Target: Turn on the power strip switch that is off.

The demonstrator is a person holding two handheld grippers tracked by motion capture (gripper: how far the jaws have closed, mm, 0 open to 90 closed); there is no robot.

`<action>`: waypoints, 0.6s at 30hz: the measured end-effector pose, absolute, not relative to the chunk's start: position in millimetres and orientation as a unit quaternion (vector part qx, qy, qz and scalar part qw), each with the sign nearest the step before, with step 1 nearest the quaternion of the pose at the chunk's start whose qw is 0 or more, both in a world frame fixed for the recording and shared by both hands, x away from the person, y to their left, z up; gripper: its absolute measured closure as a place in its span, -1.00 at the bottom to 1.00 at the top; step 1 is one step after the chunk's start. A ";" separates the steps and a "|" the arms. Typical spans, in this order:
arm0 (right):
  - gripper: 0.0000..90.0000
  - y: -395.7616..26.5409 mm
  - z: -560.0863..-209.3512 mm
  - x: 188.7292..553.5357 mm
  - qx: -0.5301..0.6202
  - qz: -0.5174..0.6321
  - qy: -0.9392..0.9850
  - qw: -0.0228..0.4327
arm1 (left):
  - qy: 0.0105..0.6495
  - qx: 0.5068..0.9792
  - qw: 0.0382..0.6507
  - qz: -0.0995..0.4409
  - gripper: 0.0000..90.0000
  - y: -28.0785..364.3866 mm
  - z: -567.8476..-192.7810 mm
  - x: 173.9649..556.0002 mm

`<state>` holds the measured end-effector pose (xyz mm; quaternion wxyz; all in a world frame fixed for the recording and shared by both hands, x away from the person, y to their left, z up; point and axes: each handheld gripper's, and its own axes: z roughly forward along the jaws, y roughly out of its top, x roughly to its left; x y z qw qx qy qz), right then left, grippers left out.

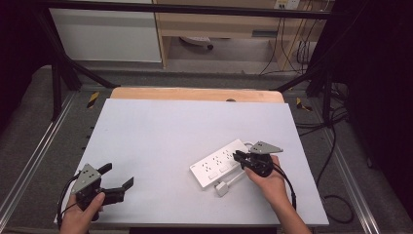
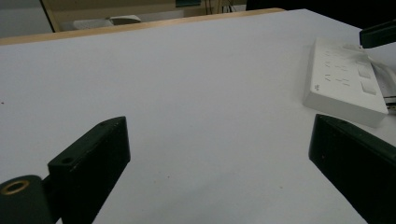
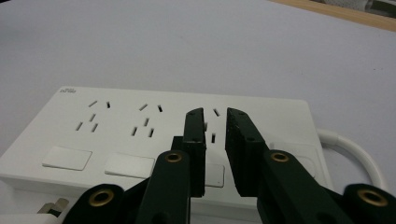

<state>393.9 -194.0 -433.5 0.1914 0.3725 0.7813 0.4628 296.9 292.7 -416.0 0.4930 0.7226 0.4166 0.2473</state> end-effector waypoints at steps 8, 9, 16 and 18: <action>0.54 -194.9 -429.1 392.7 0.369 0.475 0.776 0.189 | 0.417 0.724 0.490 0.246 -0.89 291.4 -416.7 297.2; 0.50 -195.2 -428.5 392.5 0.369 0.476 0.776 0.189 | 0.418 0.723 0.491 0.246 -0.89 291.2 -416.9 297.3; 0.16 -196.4 -425.6 392.7 0.378 0.482 0.769 0.185 | 0.420 0.723 0.491 0.245 -0.89 291.9 -417.4 297.7; 0.05 -196.5 -424.5 392.7 0.378 0.484 0.767 0.185 | 0.420 0.723 0.491 0.245 -0.89 291.8 -417.5 297.7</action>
